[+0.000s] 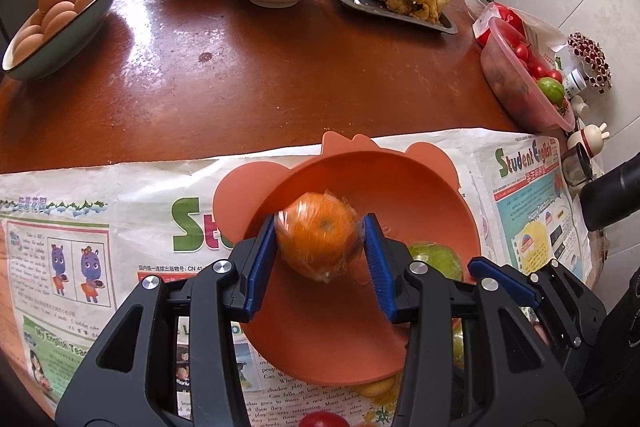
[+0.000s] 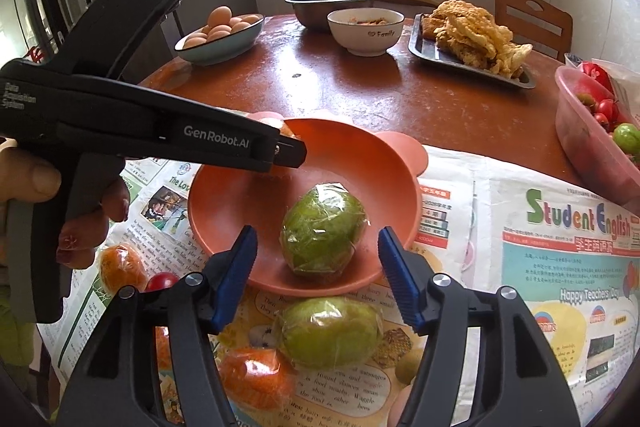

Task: Organize fruits
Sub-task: 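Lower both fruits into the orange plate and open both tools, then withdraw both open tools from the plate back over the loose fruits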

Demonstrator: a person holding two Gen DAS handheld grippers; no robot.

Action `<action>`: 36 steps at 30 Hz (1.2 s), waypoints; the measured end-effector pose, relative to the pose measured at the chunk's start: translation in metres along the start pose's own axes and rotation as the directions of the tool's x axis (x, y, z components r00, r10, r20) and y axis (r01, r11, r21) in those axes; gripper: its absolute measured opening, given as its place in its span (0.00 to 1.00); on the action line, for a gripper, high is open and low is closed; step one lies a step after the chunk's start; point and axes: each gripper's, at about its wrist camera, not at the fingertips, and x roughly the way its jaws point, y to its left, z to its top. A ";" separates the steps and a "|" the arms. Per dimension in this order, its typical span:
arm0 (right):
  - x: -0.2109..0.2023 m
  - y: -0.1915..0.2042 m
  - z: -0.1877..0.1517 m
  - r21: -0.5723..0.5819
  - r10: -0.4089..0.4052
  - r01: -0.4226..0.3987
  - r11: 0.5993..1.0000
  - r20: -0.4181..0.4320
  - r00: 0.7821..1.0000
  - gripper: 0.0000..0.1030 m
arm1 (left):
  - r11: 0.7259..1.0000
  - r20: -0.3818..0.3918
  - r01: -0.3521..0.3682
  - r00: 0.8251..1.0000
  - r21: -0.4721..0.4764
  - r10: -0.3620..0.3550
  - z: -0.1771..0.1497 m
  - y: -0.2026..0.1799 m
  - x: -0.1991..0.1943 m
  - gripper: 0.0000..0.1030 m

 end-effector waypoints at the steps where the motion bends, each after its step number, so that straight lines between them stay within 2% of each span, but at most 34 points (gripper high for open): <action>1: -0.003 0.000 0.000 0.003 -0.002 0.002 1.000 0.003 1.000 0.65 | 1.000 0.004 0.003 1.000 0.000 -0.003 0.000 0.000 -0.002 0.33; 6: -0.015 0.000 -0.002 0.009 -0.014 0.014 1.000 0.017 1.000 0.67 | 1.000 0.013 0.002 1.000 0.000 -0.002 -0.002 0.000 -0.007 0.33; 10: -0.025 -0.001 -0.003 0.023 -0.027 0.026 0.999 0.035 0.999 0.73 | 1.000 0.029 0.005 1.000 -0.006 -0.005 -0.004 0.002 -0.015 0.34; 14: -0.034 -0.004 -0.004 0.039 -0.041 0.039 0.998 0.049 0.998 0.75 | 1.000 0.057 0.008 0.998 -0.021 -0.006 -0.009 0.005 -0.028 0.43; 16: -0.038 -0.005 -0.004 0.046 -0.050 0.047 0.998 0.057 0.997 0.77 | 1.000 0.073 0.000 0.997 -0.028 0.002 -0.011 0.006 -0.036 0.43; 23: -0.056 -0.009 -0.005 0.061 -0.087 0.082 0.995 0.086 0.992 0.84 | 0.999 0.155 0.006 0.988 -0.054 0.003 -0.025 0.013 -0.068 0.65; 29: -0.069 -0.017 -0.005 0.083 -0.112 0.103 0.991 0.112 0.987 0.87 | 0.997 0.217 -0.030 0.975 -0.073 0.045 -0.041 0.017 -0.094 0.78; 32: -0.076 -0.020 -0.005 0.097 -0.131 0.119 0.988 0.127 0.983 0.90 | 0.995 0.252 -0.074 0.963 -0.073 0.090 -0.048 0.017 -0.107 0.88; 36: -0.088 -0.027 -0.005 0.122 -0.151 0.134 0.983 0.148 0.977 0.92 | 0.993 0.282 -0.088 0.953 -0.078 0.107 -0.057 0.018 -0.121 0.90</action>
